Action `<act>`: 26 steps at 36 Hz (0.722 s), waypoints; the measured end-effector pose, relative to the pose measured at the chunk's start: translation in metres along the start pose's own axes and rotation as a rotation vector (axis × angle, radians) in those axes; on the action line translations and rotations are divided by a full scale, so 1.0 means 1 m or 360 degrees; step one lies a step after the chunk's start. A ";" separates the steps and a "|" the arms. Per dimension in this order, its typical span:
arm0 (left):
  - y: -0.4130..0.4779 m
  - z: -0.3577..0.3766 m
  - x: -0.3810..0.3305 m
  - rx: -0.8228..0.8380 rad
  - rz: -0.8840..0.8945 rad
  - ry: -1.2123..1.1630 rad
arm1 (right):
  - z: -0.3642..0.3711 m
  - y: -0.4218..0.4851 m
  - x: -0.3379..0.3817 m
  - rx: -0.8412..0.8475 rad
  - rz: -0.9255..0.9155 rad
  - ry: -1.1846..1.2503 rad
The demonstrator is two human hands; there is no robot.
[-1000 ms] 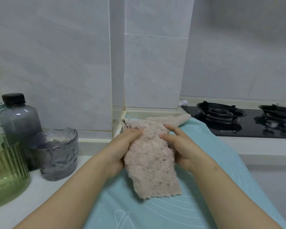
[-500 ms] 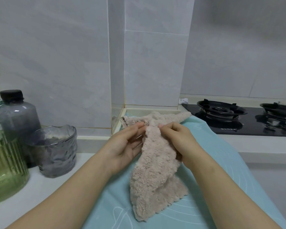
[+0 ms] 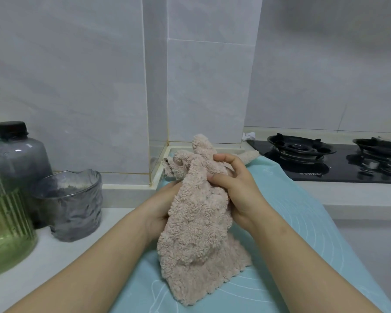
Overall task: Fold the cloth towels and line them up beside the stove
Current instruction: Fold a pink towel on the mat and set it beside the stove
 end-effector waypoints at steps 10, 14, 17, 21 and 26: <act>0.004 -0.019 -0.016 -0.0299 0.0234 -0.0330 | -0.019 0.000 0.015 -0.0199 -0.0197 -0.0394; 0.001 -0.029 -0.028 -0.0525 0.0530 -0.0057 | -0.023 -0.003 0.018 -0.0259 -0.0308 -0.0657; -0.006 -0.029 -0.039 -0.0571 0.0706 0.0074 | -0.035 -0.003 0.031 -0.0379 -0.0377 -0.0711; -0.014 -0.024 -0.050 -0.0518 0.0900 0.0081 | -0.057 -0.001 0.056 -0.0570 -0.0563 -0.0770; -0.005 -0.015 -0.044 -0.0476 0.0930 0.0228 | -0.092 0.005 0.045 -0.0683 -0.0529 -0.0975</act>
Point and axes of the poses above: each hand's wrist, its own y-axis towards the middle knuckle, its own z-axis out of the palm, x = y × z, the point moved 5 cm from there along y, towards the middle knuckle, and after that the axes turned 4 degrees about -z, right-handed, at the moved point
